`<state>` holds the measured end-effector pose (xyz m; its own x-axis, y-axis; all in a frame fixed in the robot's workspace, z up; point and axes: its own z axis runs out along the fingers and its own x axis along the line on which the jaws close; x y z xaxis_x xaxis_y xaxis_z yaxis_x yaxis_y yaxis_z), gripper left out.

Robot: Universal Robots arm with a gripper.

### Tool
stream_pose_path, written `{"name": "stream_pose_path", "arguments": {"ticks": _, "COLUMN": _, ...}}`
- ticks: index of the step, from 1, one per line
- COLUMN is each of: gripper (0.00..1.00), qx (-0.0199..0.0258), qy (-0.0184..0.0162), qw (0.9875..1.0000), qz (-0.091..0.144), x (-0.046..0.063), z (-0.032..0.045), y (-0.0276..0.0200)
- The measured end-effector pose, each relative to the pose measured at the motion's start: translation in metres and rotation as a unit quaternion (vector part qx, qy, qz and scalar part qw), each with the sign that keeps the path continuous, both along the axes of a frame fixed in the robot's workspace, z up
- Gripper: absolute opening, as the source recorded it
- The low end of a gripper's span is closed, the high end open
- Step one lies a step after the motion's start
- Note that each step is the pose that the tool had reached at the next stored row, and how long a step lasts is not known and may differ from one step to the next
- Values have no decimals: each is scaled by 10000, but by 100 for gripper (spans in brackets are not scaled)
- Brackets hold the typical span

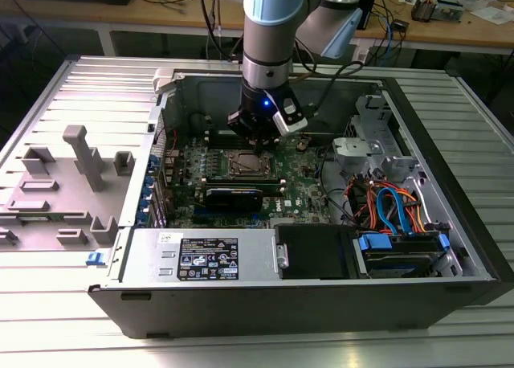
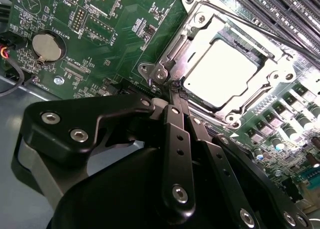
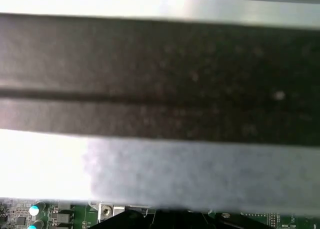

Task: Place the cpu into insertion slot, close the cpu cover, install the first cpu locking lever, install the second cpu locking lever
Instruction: 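Install the first cpu locking lever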

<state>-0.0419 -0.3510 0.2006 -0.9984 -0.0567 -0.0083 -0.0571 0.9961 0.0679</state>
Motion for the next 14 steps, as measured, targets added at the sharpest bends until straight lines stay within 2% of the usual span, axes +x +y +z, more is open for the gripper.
{"name": "stream_pose_path", "arguments": {"ticks": 3, "gripper": 11, "qx": 47, "qy": 7, "qw": 10000, "qz": 0, "x": -1, "z": 0, "y": 0}}
{"name": "stream_pose_path", "arguments": {"ticks": 6, "gripper": 11, "qx": 117, "qy": 15, "qw": 9999, "qz": 0, "x": 0, "z": -2, "y": 2}}
{"name": "stream_pose_path", "arguments": {"ticks": 10, "gripper": 11, "qx": 144, "qy": 18, "qw": 9999, "qz": 1, "x": 0, "z": 25, "y": 2}}
{"name": "stream_pose_path", "arguments": {"ticks": 14, "gripper": 11, "qx": 139, "qy": 21, "qw": 9999, "qz": 1, "x": 0, "z": 106, "y": 0}}
